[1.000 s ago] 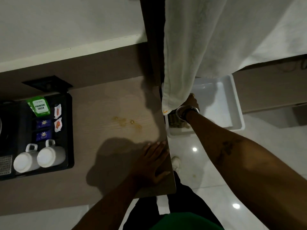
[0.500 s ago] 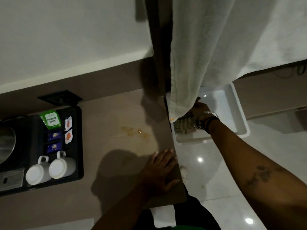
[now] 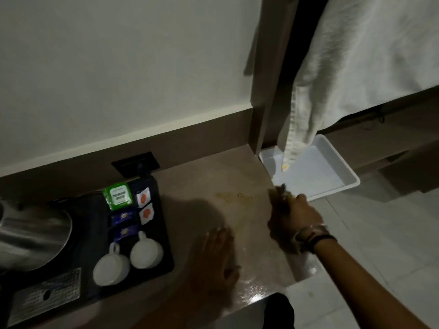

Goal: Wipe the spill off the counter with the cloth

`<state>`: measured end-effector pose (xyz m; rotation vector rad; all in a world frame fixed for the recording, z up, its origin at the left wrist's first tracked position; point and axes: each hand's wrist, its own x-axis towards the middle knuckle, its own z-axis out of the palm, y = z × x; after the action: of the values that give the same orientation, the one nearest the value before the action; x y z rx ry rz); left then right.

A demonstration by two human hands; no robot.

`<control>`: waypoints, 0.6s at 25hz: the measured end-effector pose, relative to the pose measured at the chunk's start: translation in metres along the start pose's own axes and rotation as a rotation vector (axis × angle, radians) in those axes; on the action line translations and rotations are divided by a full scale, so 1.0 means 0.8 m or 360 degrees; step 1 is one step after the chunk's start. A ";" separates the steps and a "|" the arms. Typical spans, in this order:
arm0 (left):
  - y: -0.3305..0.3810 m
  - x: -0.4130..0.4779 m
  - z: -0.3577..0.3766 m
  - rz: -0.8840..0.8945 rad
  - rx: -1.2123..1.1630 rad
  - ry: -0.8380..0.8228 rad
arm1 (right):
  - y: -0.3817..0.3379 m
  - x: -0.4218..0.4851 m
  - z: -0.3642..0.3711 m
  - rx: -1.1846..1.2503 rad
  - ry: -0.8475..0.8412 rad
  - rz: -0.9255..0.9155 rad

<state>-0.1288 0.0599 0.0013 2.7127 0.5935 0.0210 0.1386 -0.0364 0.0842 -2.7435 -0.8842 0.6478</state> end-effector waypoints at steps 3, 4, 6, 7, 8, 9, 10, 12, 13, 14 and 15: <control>-0.054 -0.060 -0.001 0.0028 0.0067 -0.0208 | -0.045 -0.077 0.073 -0.0239 -0.0290 -0.0211; -0.066 -0.074 0.001 0.0070 0.0031 -0.0229 | -0.052 -0.092 0.089 -0.0269 -0.0322 -0.0175; -0.084 -0.090 0.008 0.0126 -0.0047 -0.0235 | -0.052 -0.098 0.102 -0.0251 -0.0104 -0.0107; -0.090 -0.093 0.013 0.0143 -0.0067 -0.0202 | -0.046 -0.095 0.105 -0.0269 0.0070 -0.0123; -0.094 -0.094 0.017 0.0155 -0.0085 -0.0152 | -0.038 -0.088 0.108 -0.0292 0.0193 -0.0176; -0.095 -0.093 0.021 0.0157 -0.0094 -0.0101 | -0.032 -0.081 0.113 -0.0324 0.0215 -0.0237; -0.094 -0.092 0.025 0.0156 -0.0095 -0.0064 | -0.025 -0.074 0.121 -0.0346 0.0153 -0.0287; -0.093 -0.091 0.032 0.0156 -0.0067 -0.0044 | -0.021 -0.063 0.141 -0.0398 0.0040 -0.0321; -0.094 -0.091 0.035 0.0156 -0.0029 -0.0033 | -0.021 -0.060 0.153 -0.0429 0.0072 -0.0330; -0.095 -0.091 0.036 0.0160 0.0011 -0.0015 | -0.022 -0.059 0.164 -0.0459 0.0124 -0.0356; -0.096 -0.090 0.036 0.0157 0.0036 -0.0013 | -0.023 -0.062 0.173 -0.0480 0.0148 -0.0404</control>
<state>-0.2229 0.0852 -0.0484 2.7604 0.4598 0.0284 0.0294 -0.0449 -0.0157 -2.8128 -1.3770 0.3623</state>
